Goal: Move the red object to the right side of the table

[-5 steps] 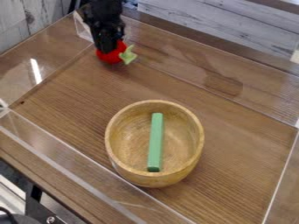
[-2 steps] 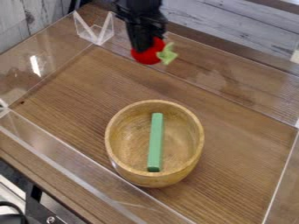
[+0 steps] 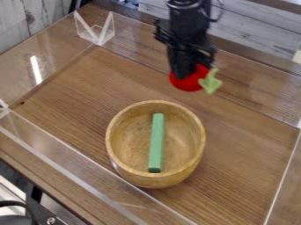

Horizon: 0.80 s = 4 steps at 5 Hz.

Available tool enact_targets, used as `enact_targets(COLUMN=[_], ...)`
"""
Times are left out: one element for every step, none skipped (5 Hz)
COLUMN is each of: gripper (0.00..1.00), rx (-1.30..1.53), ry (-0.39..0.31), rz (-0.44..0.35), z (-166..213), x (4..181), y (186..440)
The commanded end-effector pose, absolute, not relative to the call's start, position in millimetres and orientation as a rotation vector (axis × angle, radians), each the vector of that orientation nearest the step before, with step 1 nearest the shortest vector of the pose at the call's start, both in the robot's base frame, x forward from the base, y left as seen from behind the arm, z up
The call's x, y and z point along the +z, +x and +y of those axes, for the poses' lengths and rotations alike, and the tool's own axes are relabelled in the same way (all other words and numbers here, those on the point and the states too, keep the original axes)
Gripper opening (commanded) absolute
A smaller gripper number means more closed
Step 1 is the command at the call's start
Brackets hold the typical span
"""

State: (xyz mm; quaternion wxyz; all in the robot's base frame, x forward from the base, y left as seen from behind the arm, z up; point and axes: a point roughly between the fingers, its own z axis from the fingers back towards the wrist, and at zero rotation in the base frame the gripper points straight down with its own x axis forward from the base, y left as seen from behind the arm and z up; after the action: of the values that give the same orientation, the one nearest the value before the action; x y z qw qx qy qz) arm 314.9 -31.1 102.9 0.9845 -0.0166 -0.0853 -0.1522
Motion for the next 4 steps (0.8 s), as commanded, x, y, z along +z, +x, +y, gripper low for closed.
enact_targets(gripper=[0.00, 0.00, 0.00, 0.00], rx=[-0.329, -0.358, -0.343, -0.327], ry=[-0.049, -0.076, -0.114, -0.158], rz=[-0.221, -0.219, -0.236, -0.243], z=[-72.3, -107.7, -129.5, -135.9], x=[112.8, 104.7, 92.7, 82.5], y=[302.5, 290.2, 283.1, 278.2])
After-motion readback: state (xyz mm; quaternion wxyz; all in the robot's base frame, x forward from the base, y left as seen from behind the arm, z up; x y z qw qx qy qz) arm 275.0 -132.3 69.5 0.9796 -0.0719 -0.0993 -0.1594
